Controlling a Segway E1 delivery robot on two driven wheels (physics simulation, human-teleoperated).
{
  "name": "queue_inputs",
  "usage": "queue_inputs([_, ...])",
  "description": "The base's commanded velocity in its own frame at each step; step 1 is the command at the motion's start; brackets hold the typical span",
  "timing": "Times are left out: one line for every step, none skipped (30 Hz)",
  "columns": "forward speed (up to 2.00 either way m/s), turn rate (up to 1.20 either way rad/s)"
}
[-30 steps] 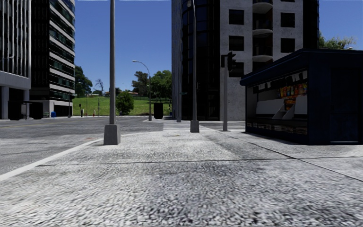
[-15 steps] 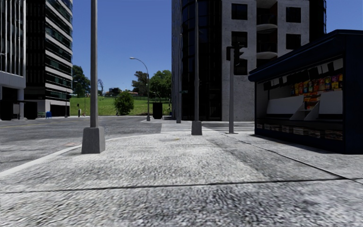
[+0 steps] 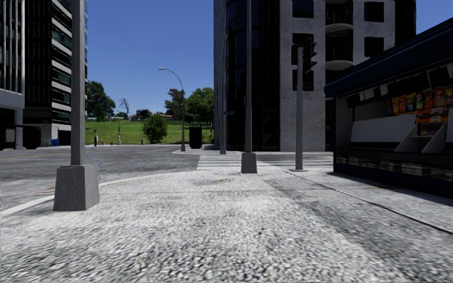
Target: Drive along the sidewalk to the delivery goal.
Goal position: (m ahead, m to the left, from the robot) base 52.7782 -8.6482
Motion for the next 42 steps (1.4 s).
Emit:
queue_inputs([2.0,0.0])
queue_inputs([2.0,0.0])
queue_inputs([2.0,0.0])
queue_inputs([2.0,0.0])
queue_inputs([2.0,0.04])
queue_inputs([2.0,0.07])
queue_inputs([2.0,0.1])
queue_inputs([2.0,0.1])
queue_inputs([2.0,0.15])
queue_inputs([2.0,0.19])
queue_inputs([2.0,0.21])
queue_inputs([2.0,0.27])
queue_inputs([2.0,0.34])
queue_inputs([2.0,0.34])
queue_inputs([2.0,0.38])
queue_inputs([2.0,0.38])
queue_inputs([2.0,0.38])
queue_inputs([2.0,0.38])
queue_inputs([2.0,0.38])
queue_inputs([2.0,0.38])
queue_inputs([2.0,0.38])
queue_inputs([2.0,0.38])
queue_inputs([2.0,0.38])
queue_inputs([2.0,0.38])
queue_inputs([2.0,0.29])
queue_inputs([2.0,0.1])
queue_inputs([2.0,0.0])
queue_inputs([2.0,0.0])
queue_inputs([2.0,0.0])
queue_inputs([2.0,0.0])
queue_inputs([2.0,0.0])
queue_inputs([2.0,0.0])
queue_inputs([2.0,0.0])
queue_inputs([2.0,0.0])
queue_inputs([2.0,0.0])
queue_inputs([2.0,0.0])
queue_inputs([2.0,0.0])
queue_inputs([2.0,0.0])
queue_inputs([2.0,0.0])
queue_inputs([2.0,0.0])
queue_inputs([2.0,0.0])
queue_inputs([2.0,0.0])
